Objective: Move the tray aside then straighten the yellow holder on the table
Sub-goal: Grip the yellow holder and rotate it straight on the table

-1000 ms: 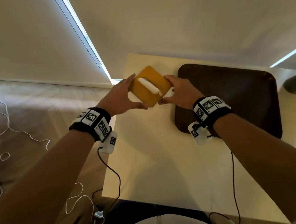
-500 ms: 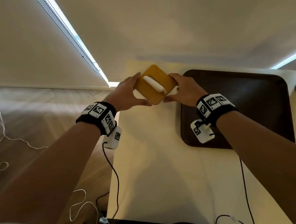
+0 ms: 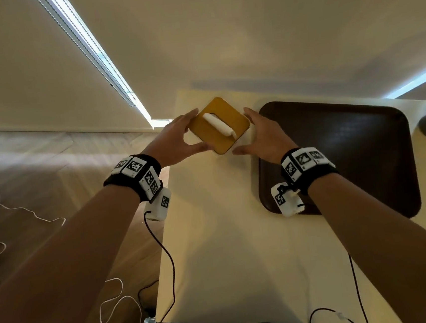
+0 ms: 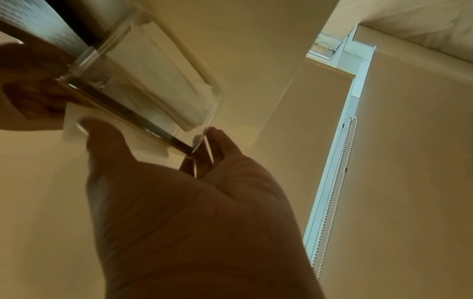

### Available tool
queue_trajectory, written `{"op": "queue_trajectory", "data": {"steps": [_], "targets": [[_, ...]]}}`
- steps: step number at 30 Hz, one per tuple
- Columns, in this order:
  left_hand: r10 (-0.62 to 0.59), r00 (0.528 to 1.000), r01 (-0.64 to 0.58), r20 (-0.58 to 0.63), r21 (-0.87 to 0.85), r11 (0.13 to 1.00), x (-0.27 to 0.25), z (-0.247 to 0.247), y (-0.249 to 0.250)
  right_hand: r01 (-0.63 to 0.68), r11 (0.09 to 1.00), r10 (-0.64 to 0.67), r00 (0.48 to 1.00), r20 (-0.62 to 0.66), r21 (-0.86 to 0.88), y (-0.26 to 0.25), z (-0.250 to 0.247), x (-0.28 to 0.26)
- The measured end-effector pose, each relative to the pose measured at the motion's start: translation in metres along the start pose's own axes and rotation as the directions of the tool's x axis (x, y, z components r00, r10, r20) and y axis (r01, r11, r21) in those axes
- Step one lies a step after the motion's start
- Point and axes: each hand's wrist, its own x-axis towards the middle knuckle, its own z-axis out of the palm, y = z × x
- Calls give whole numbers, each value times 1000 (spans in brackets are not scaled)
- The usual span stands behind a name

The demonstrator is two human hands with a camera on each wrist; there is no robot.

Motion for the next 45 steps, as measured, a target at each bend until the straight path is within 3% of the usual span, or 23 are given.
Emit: {"op": "queue_trajectory", "data": {"steps": [2,5,13,18,24,31,45], "targets": [[36,997,-41,-71,-60,997,2,-1,-6,-64,995,69,995,-76,74,0,10,-15],[-35,992,14,-120,-165,986,10,-6,-2,-105,958,154,973,-169,267,-5,38,-39],[-54,997,43,-62,-172,984,20,-6,-3,4,870,168,938,-304,493,-29,84,-36],[-105,988,75,-113,-247,966,15,1,-13,42,878,100,958,-268,477,-21,74,-26],[-200,964,95,-175,-477,874,1,19,-11,37,931,15,990,-139,364,-10,44,-10],[-226,942,78,-250,-490,868,-8,32,-6,58,960,-45,998,-54,273,-3,30,1],[-216,942,65,-257,-494,867,-7,34,-4,44,968,-34,998,-44,245,0,30,5]]}}
